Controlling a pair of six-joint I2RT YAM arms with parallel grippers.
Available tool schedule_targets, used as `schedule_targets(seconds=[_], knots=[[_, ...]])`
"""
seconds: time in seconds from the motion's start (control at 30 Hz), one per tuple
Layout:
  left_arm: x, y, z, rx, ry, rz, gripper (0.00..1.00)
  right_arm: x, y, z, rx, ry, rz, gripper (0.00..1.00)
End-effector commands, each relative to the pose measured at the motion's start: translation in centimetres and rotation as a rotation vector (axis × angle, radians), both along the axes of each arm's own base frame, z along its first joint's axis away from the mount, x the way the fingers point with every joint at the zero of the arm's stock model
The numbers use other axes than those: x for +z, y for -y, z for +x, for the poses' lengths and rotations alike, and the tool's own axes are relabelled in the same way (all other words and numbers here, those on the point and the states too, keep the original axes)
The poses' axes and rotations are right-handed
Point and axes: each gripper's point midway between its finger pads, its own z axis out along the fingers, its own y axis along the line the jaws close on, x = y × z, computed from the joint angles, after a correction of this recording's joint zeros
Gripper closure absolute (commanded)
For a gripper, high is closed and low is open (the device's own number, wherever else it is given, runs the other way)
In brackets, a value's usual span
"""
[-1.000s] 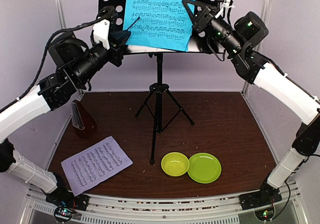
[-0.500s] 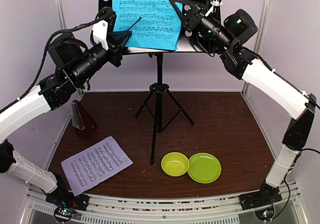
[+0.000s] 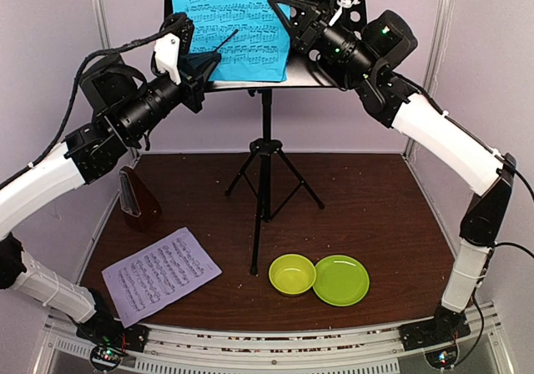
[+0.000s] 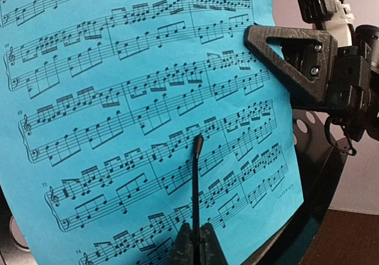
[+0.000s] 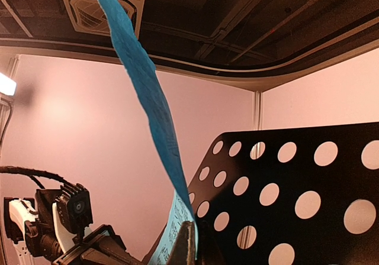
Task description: Set up the instrument practice props
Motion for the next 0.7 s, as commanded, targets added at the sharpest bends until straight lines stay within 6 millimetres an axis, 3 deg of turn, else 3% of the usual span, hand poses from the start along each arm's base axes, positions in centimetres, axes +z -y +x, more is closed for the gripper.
schedule_targets(seconds=[0.0, 0.67], knots=[[3.1, -0.8, -2.1, -0.057, 0.097, -0.064, 1.00, 0.1, -0.4, -0.1, 0.024, -0.001, 0.004, 1.00], [3.1, -0.3, -2.4, -0.094, 0.101, -0.061, 1.00, -1.3, -2.6, 1.1, 0.039, -0.045, 0.019, 1.00]])
